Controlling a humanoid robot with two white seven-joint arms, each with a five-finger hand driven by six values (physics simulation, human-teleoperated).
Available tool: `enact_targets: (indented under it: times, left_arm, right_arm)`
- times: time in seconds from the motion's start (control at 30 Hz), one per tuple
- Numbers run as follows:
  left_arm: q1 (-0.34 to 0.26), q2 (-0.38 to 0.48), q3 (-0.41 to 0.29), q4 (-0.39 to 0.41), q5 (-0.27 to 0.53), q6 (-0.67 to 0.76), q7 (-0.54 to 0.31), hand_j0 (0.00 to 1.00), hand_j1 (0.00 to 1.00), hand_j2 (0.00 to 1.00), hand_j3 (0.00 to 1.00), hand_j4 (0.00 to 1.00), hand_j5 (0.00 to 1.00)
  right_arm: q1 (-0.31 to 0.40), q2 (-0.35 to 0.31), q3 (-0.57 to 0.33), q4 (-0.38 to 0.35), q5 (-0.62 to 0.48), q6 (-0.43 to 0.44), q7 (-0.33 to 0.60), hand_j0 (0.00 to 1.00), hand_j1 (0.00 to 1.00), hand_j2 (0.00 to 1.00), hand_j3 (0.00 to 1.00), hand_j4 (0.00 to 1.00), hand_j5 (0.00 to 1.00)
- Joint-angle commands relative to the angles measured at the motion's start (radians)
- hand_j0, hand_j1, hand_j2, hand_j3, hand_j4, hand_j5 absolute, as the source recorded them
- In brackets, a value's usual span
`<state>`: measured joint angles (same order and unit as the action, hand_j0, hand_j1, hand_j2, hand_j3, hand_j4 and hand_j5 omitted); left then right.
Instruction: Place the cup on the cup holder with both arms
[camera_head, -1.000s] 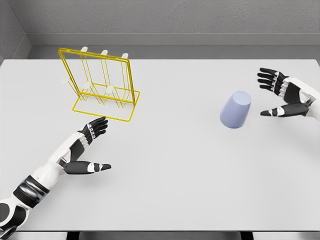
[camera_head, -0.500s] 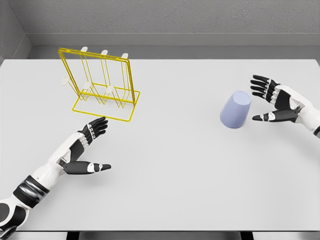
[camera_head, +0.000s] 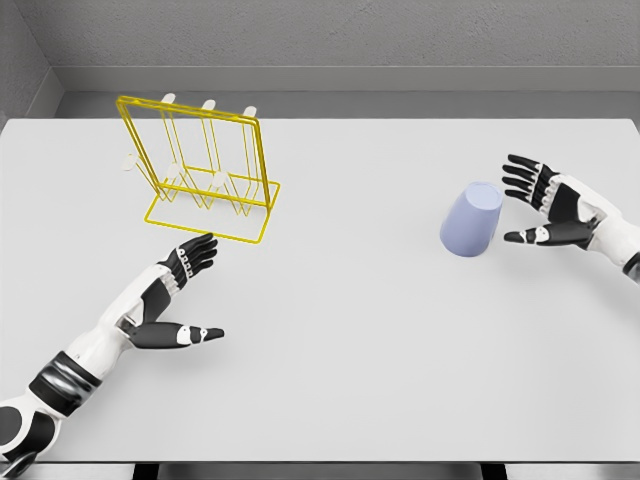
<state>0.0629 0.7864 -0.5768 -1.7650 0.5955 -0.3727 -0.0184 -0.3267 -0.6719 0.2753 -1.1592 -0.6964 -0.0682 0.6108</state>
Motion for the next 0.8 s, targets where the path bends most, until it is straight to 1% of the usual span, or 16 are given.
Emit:
enact_targets:
  times: [0.0,0.13,0.2,0.23,0.3,0.47,0.63,0.67,0.77]
  left_arm:
    - [0.0,0.001,0.0,0.001,0.001,0.0,0.0,1.0,1.0,1.0,1.0,1.0,1.0]
    - [-0.002,-0.001,0.0,-0.001,0.0,0.0,0.0,1.0,1.0,1.0,1.0,1.0,1.0]
    - [0.0,-0.019,0.0,-0.001,-0.002,0.0,0.0,1.0,1.0,1.0,1.0,1.0,1.0]
    - [0.0,-0.021,0.0,-0.001,-0.025,0.001,0.0,1.0,1.0,1.0,1.0,1.0,1.0]
    - [0.002,-0.022,0.002,-0.001,-0.028,0.006,0.0,1.0,1.0,1.0,1.0,1.0,1.0]
    - [-0.002,-0.024,0.002,-0.001,-0.026,0.006,0.0,1.0,1.0,1.0,1.0,1.0,1.0]
    - [0.0,-0.019,0.002,-0.001,-0.026,0.006,0.0,1.0,1.0,1.0,1.0,1.0,1.0]
    - [0.0,-0.019,0.002,-0.001,-0.026,0.006,0.0,1.0,1.0,1.0,1.0,1.0,1.0]
    - [0.0,-0.021,0.002,-0.001,-0.026,0.006,0.0,1.0,1.0,1.0,1.0,1.0,1.0]
  right_arm:
    - [0.0,0.008,-0.005,0.0,-0.005,-0.004,0.0,1.0,1.0,1.0,1.0,1.0,1.0]
    - [0.0,0.015,-0.007,0.001,-0.003,-0.005,0.0,1.0,1.0,1.0,1.0,1.0,1.0]
    - [0.002,0.022,-0.01,0.006,-0.002,-0.005,0.0,1.0,1.0,1.0,1.0,1.0,1.0]
    - [0.002,0.029,-0.01,0.009,0.006,-0.01,0.0,1.0,1.0,1.0,1.0,1.0,1.0]
    - [0.002,0.037,-0.013,0.009,0.028,-0.012,0.0,1.0,1.0,1.0,1.0,1.0,1.0]
    - [0.002,0.049,-0.03,0.03,0.032,-0.016,0.0,1.0,1.0,1.0,1.0,1.0,1.0]
    - [0.003,0.057,-0.028,0.032,0.034,-0.016,0.0,1.0,1.0,1.0,1.0,1.0,1.0]
    - [0.003,0.061,-0.03,0.032,0.052,-0.016,0.0,1.0,1.0,1.0,1.0,1.0,1.0]
    - [0.003,0.071,-0.03,0.032,0.06,-0.018,0.0,1.0,1.0,1.0,1.0,1.0,1.0]
